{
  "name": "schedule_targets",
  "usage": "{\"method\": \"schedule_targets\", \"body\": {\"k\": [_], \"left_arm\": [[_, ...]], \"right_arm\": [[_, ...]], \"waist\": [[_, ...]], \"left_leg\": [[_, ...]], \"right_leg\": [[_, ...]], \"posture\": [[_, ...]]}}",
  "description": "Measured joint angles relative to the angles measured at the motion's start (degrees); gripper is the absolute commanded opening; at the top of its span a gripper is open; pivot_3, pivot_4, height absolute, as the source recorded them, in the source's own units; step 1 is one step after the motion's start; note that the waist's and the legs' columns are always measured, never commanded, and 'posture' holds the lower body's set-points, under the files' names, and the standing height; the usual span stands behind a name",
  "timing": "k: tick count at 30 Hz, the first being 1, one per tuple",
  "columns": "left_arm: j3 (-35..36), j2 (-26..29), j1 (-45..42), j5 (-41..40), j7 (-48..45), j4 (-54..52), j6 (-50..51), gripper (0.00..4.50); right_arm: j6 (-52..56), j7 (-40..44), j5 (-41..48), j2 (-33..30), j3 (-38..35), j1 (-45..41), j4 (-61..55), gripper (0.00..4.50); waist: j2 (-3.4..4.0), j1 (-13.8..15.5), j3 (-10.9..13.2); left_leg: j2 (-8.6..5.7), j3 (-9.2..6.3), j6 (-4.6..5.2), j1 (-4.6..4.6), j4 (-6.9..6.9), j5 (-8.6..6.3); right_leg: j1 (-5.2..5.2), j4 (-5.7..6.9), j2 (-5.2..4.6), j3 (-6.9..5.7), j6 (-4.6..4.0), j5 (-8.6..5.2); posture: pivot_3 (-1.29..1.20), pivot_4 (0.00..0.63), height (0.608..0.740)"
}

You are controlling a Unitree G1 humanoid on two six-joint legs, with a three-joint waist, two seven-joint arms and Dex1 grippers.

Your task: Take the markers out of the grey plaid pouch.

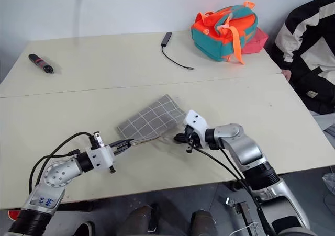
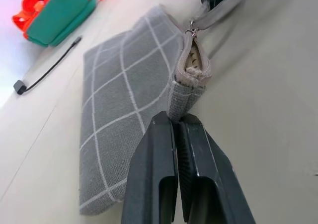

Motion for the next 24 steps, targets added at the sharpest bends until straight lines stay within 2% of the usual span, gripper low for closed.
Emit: {"method": "schedule_targets", "body": {"k": [12, 20, 24], "left_arm": [[2.2, 1.7, 2.5, -2.9, -2.4, 0.0, -2.1, 0.0], [2.4, 1.7, 2.1, -3.3, -2.5, 0.0, -2.1, 0.0], [2.4, 1.5, 1.8, -3.5, -2.5, -0.1, -1.6, 0.0]], "right_arm": [[-7.1, 2.0, -3.0, -5.0, -3.9, -1.7, 8.8, 0.04], [-9.3, 2.6, -3.6, -4.9, -4.1, -1.4, 9.0, 0.04], [-5.7, 4.0, -1.0, -4.0, -4.8, 0.2, 5.8, 1.31]], "waist": [[-0.02, 0.1, 0.0], [-0.02, 0.1, 0.0], [-0.02, 0.1, 0.0]], "left_leg": [[0.0, 0.03, 0.01, 0.0, 0.03, -0.01], [0.01, 0.04, 0.01, 0.0, 0.04, -0.01], [0.02, 0.03, 0.01, -0.01, 0.04, -0.01]], "right_leg": [[0.01, -0.02, 0.0, 0.0, 0.0, 0.0], [0.02, -0.01, 0.0, 0.0, 0.0, 0.0], [0.01, -0.01, 0.0, 0.0, 0.0, 0.0]], "posture": [[0.0, 0.15, 0.74], [0.0, 0.15, 0.74], [0.0, 0.15, 0.74]]}}
